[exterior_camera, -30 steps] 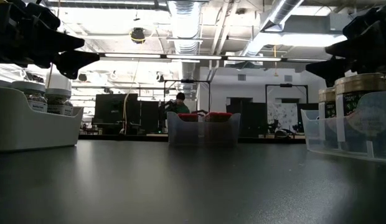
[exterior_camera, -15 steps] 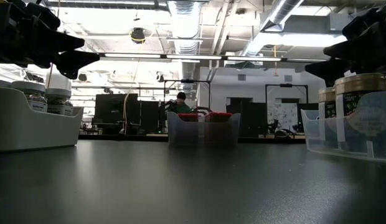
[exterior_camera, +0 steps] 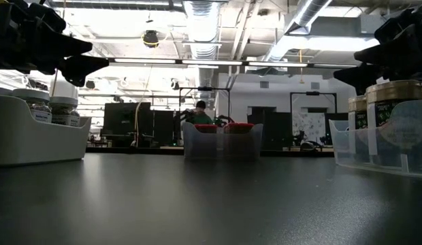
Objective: Sort spices by type
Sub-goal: Return to Home Position
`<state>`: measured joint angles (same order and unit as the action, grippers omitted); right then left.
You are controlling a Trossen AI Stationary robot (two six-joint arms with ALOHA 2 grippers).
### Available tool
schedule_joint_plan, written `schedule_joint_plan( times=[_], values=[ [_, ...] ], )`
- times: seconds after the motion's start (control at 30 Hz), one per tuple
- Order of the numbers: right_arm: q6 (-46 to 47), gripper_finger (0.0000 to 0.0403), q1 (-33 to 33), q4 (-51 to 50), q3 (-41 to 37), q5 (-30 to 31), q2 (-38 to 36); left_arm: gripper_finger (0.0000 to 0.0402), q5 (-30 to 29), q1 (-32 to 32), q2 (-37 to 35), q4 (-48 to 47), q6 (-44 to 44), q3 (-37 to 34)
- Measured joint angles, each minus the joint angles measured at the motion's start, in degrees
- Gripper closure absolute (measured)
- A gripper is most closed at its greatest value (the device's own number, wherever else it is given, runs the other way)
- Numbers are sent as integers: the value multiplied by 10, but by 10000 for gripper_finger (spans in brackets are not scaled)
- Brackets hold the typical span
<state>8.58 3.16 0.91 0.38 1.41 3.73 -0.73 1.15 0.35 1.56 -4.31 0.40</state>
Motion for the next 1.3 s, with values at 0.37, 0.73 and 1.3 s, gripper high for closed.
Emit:
schedule_joint_plan(
  times=[0.37, 0.73, 1.3],
  values=[
    [0, 90, -4, 0, 0, 1, 0, 154, 0, 0, 0, 0, 0, 0],
    [-15, 90, -4, -1, 0, 1, 32, 154, 0, 0, 0, 0, 0, 0],
    [-15, 90, -4, -1, 0, 1, 64, 154, 0, 0, 0, 0, 0, 0]
  ],
)
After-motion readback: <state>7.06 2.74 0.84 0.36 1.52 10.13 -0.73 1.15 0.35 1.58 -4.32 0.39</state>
